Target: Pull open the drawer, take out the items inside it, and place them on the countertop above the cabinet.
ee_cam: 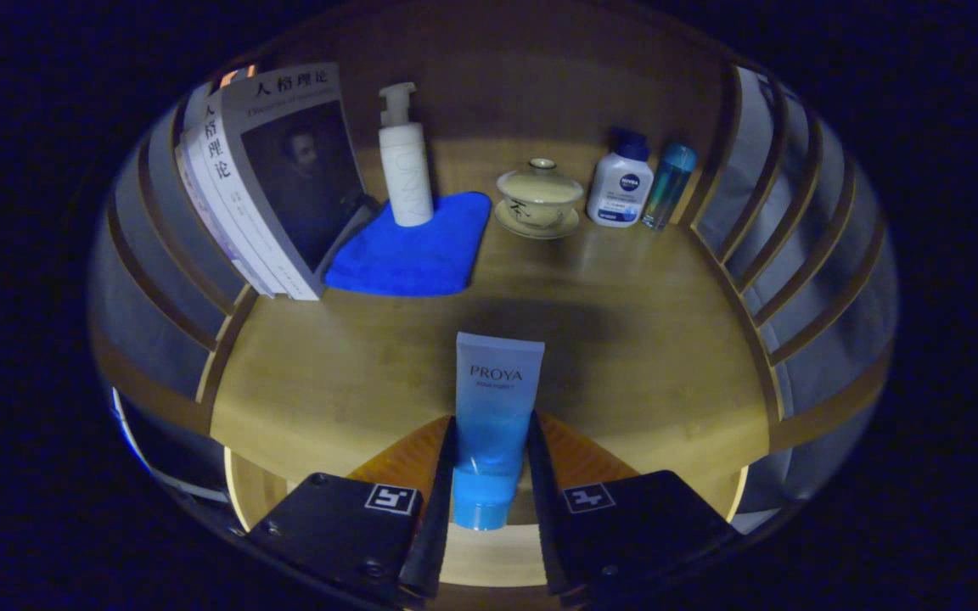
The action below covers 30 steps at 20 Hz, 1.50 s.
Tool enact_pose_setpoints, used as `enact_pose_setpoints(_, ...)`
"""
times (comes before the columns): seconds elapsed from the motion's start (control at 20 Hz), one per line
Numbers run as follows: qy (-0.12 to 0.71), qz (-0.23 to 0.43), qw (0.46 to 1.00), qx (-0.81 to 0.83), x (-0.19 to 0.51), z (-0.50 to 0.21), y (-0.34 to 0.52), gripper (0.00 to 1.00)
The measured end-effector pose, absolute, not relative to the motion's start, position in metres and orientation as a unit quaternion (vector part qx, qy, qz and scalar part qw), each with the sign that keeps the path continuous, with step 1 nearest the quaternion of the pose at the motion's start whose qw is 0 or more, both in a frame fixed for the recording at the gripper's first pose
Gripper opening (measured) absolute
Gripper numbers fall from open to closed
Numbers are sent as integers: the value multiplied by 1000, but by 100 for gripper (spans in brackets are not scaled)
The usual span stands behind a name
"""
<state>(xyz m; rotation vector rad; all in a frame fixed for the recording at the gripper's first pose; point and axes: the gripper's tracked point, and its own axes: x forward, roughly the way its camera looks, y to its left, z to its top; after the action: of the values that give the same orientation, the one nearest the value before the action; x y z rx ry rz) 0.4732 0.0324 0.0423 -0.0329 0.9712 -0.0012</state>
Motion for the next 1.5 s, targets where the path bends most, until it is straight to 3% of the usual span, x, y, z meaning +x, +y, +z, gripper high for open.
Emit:
enact_pose_setpoints(0.65, 433, -30, 901, -13, 471, 55, 26, 60)
enact_pose_setpoints(0.9, 390, 17, 921, 7, 423, 81, 49, 63)
enact_pose_setpoints(1.1, 290, 59, 955, -13, 367, 116, 58, 64)
enact_pose_setpoints(1.35, 163, 60, 984, -40, 301, 141, 49, 99)
enact_pose_setpoints(1.5, 90, 59, 994, -19, 258, 144, 45, 99)
